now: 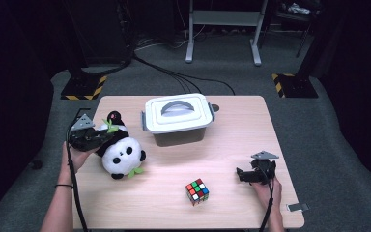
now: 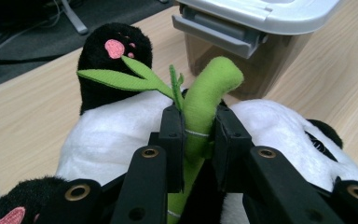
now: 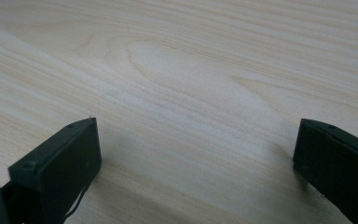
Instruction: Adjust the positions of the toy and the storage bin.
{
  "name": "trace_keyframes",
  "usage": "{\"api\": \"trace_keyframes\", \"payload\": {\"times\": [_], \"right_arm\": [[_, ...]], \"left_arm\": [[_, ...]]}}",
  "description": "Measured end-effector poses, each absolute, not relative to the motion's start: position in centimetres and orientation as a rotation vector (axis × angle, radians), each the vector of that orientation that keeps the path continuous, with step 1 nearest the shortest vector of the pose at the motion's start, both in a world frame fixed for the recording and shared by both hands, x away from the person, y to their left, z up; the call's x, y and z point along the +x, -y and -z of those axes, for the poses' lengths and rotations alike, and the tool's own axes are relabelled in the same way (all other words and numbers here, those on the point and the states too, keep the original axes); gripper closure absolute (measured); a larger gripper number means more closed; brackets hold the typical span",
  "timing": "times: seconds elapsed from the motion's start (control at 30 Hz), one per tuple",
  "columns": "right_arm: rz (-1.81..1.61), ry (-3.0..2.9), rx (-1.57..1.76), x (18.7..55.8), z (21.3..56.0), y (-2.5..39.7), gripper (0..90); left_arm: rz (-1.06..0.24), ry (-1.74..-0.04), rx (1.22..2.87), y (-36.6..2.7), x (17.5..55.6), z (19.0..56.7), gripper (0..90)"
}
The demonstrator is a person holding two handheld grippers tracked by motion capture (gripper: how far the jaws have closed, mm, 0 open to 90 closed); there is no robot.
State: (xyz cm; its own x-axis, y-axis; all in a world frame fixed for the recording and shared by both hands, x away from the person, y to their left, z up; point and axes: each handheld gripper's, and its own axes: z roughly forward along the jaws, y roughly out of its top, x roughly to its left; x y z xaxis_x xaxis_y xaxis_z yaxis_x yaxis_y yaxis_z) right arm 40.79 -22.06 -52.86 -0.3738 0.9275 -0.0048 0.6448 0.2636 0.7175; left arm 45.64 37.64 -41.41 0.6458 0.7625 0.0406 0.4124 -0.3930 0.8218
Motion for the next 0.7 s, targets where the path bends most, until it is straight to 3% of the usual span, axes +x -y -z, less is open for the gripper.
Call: {"api": "trace_keyframes", "payload": {"times": [0.47, 0.57, 0.7], "right_arm": [[-0.889, -2.114, 1.422, 40.8, 52.9, 22.1, 0.0], [-0.889, -2.113, 1.423, 40.8, 52.9, 22.1, 0.0], [-0.889, -2.114, 1.422, 40.8, 52.9, 22.1, 0.0]], "left_arm": [[-0.477, -0.959, 2.045, -37.0, 48.1, 42.6, 72.2], [-0.502, -0.966, 2.066, -36.5, 48.0, 42.4, 65.7], [-0.547, -1.024, 2.059, -36.3, 47.5, 42.0, 44.5]]}}
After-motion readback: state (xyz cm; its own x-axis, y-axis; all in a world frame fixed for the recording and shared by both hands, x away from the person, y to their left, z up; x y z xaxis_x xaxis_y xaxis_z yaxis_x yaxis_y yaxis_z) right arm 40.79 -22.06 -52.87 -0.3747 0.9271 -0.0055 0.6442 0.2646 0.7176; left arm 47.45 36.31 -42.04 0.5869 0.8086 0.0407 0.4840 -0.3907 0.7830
